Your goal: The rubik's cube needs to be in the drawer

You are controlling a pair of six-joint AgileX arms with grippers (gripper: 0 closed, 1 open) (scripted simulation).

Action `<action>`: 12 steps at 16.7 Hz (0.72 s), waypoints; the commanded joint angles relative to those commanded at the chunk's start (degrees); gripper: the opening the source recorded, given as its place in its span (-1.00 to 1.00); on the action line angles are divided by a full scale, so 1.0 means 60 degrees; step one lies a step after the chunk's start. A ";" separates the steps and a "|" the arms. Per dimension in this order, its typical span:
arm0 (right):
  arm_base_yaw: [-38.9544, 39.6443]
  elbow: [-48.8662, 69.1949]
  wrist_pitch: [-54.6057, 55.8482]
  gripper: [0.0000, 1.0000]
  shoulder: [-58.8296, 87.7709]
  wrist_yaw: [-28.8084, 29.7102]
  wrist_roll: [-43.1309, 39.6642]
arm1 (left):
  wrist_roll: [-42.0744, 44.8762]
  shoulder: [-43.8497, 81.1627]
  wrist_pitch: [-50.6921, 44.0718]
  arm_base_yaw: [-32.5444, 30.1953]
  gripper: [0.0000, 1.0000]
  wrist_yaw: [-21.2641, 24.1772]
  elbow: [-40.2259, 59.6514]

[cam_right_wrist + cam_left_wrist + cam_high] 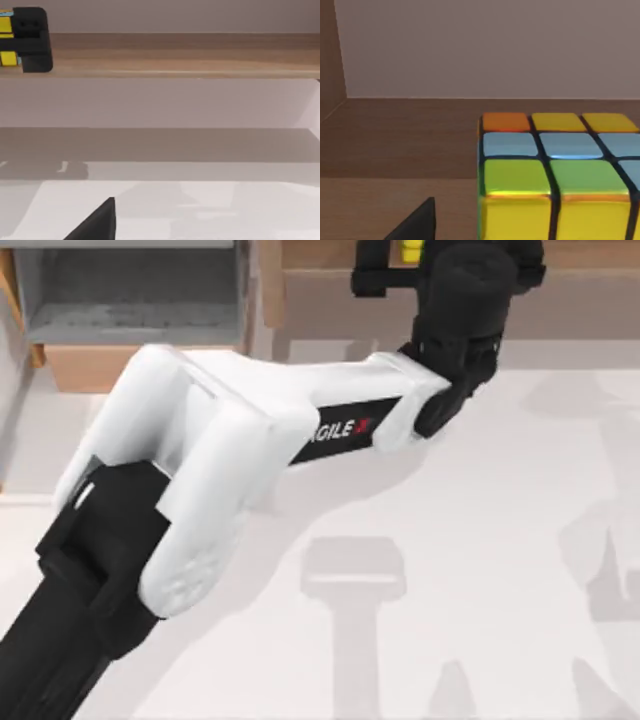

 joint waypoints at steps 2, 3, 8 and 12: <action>0.0000 0.0000 0.0000 1.00 0.0000 0.0000 0.0000 | -0.0061 0.0305 -0.0202 0.0121 1.00 0.0135 0.0395; 0.0000 0.0000 0.0000 1.00 0.0000 0.0000 0.0000 | -0.0076 0.0357 -0.0230 0.0133 1.00 0.0154 0.0445; 0.0000 0.0000 0.0000 1.00 0.0000 0.0000 0.0000 | -0.0076 0.0357 -0.0230 0.0133 0.70 0.0154 0.0445; 0.0000 0.0000 0.0000 1.00 0.0000 0.0000 0.0000 | -0.0076 0.0357 -0.0230 0.0133 0.10 0.0154 0.0445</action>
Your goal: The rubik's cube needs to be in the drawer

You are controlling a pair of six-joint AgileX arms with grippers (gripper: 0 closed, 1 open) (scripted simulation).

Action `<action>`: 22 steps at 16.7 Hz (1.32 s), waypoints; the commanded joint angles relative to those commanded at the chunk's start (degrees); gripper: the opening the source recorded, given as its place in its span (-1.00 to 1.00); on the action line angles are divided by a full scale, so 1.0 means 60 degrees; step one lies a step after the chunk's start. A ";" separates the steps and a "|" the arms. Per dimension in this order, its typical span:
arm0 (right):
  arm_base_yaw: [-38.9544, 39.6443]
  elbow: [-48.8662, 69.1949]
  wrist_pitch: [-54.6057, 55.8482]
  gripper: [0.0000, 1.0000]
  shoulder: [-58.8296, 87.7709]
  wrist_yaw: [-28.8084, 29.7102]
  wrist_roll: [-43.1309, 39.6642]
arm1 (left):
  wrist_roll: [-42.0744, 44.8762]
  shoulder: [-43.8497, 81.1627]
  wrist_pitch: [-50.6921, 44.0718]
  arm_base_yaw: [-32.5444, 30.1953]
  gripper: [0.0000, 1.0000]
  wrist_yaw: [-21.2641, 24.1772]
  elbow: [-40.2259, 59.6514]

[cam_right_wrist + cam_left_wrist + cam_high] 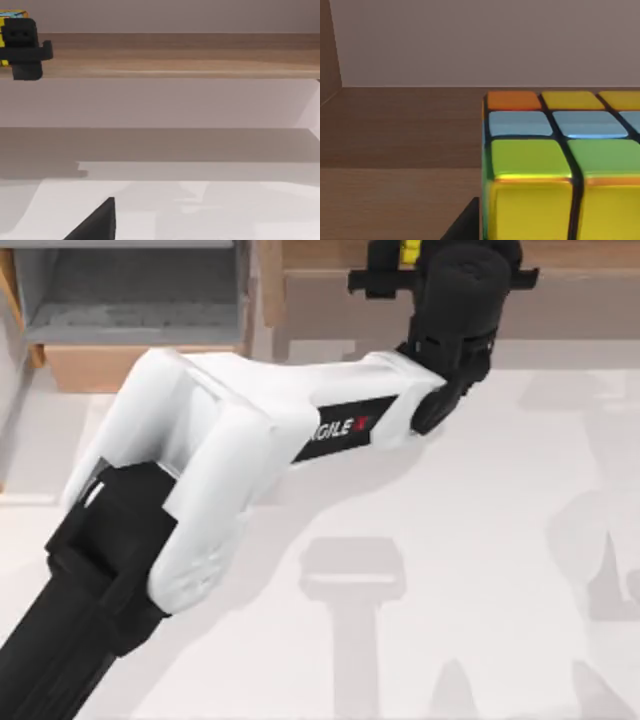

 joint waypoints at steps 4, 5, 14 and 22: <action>0.0000 0.0000 0.0000 1.00 0.0000 0.0000 0.0000 | 0.0000 0.0000 0.0000 0.0000 -0.51 0.0000 0.0000; 0.0000 0.0000 0.0000 1.00 0.0000 0.0000 0.0000 | 0.0000 0.0000 0.0000 0.0000 -0.66 0.0000 0.0000; 0.0000 0.0000 0.0000 1.00 0.0000 0.0000 0.0000 | 0.0000 0.0000 0.0000 0.0000 -1.00 0.0000 0.0000; 0.0000 0.0000 0.0000 1.00 0.0000 0.0000 0.0000 | 0.0022 -0.0793 -0.0665 -0.0683 -1.00 -0.0095 -0.0050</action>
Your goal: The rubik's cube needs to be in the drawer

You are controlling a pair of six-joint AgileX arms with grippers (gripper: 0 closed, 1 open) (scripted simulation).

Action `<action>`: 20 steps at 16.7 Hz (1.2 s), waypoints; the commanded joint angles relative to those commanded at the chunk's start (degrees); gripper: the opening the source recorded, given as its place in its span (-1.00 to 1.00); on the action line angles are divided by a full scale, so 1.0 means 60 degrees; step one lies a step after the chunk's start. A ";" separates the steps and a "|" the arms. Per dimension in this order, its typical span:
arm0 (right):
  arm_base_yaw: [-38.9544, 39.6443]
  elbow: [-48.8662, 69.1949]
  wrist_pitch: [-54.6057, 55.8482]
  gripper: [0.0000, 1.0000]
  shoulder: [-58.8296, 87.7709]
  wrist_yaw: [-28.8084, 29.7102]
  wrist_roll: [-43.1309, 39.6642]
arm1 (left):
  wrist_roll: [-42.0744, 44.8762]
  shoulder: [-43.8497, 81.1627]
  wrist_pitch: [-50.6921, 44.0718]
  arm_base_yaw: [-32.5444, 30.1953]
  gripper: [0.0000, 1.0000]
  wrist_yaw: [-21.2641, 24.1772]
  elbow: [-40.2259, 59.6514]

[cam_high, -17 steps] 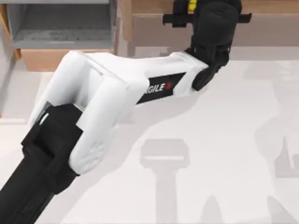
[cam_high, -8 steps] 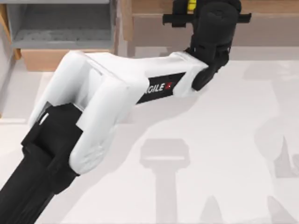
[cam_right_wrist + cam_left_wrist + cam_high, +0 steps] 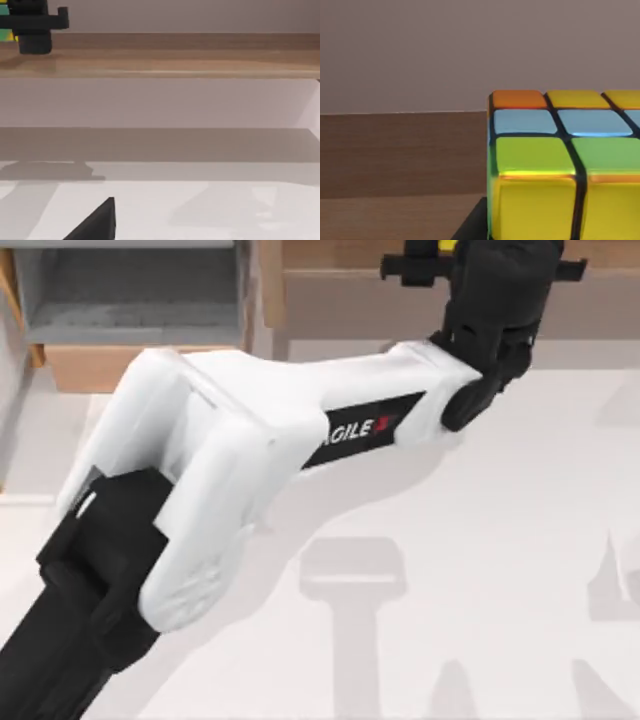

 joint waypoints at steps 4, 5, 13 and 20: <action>0.0000 0.0000 0.0000 1.00 0.0000 0.0000 0.0000 | 0.0142 -0.0385 0.0265 0.0074 -1.00 -0.0198 -0.0409; 0.0000 0.0000 0.0000 1.00 0.0000 0.0000 0.0000 | 0.0154 -0.0309 0.0436 0.0190 -1.00 -0.0219 -0.0608; 0.0000 0.0000 0.0000 1.00 0.0000 0.0000 0.0000 | 0.0053 -0.0194 0.0707 0.0362 -1.00 -0.0127 -0.0925; 0.0000 0.0000 0.0000 1.00 0.0000 0.0000 0.0000 | 0.1015 -0.0546 -0.1289 -0.0466 -1.00 0.1129 -0.0287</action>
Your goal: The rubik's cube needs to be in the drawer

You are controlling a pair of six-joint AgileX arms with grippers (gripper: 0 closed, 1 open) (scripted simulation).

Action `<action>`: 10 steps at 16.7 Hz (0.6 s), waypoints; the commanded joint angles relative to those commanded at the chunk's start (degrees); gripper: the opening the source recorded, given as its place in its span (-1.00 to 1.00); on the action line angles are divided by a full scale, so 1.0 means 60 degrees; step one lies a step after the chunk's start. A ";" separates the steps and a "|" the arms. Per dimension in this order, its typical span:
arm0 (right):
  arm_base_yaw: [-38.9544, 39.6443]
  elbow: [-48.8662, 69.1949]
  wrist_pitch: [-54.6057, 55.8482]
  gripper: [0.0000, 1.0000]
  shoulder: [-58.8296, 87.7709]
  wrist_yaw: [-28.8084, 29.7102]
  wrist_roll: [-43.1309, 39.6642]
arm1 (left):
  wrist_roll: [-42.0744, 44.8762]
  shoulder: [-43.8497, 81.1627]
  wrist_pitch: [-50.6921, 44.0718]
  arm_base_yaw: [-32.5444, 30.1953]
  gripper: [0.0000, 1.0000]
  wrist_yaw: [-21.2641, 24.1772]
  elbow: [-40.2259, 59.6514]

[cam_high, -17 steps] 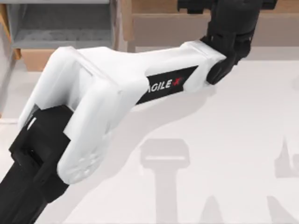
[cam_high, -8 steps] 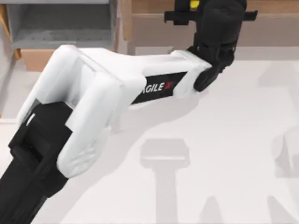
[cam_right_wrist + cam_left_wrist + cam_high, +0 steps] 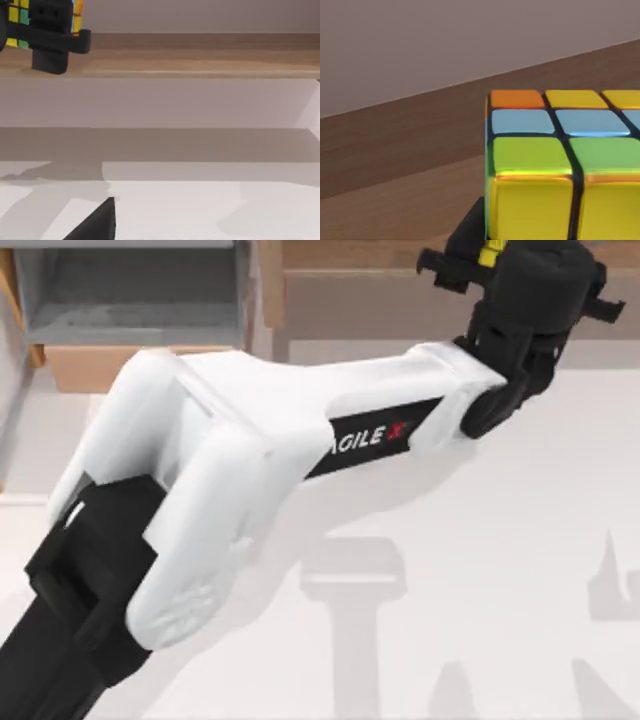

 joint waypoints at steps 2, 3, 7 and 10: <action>0.0000 0.0000 0.0000 1.00 0.0000 0.0000 0.0000 | 0.0421 -0.0160 -0.1038 -0.0347 -1.00 0.0580 0.0252; 0.0000 0.0000 0.0000 1.00 0.0000 0.0000 0.0000 | 0.0637 -0.0243 -0.1611 -0.0521 -1.00 0.0885 0.0382; 0.0000 0.0000 0.0000 1.00 0.0000 0.0000 0.0000 | 0.1477 -0.0685 -0.4221 -0.1087 -1.00 0.2141 0.0923; 0.0000 0.0000 0.0000 1.00 0.0000 0.0000 0.0000 | 0.2019 -0.1109 -0.6404 -0.1155 -1.00 0.3023 0.1339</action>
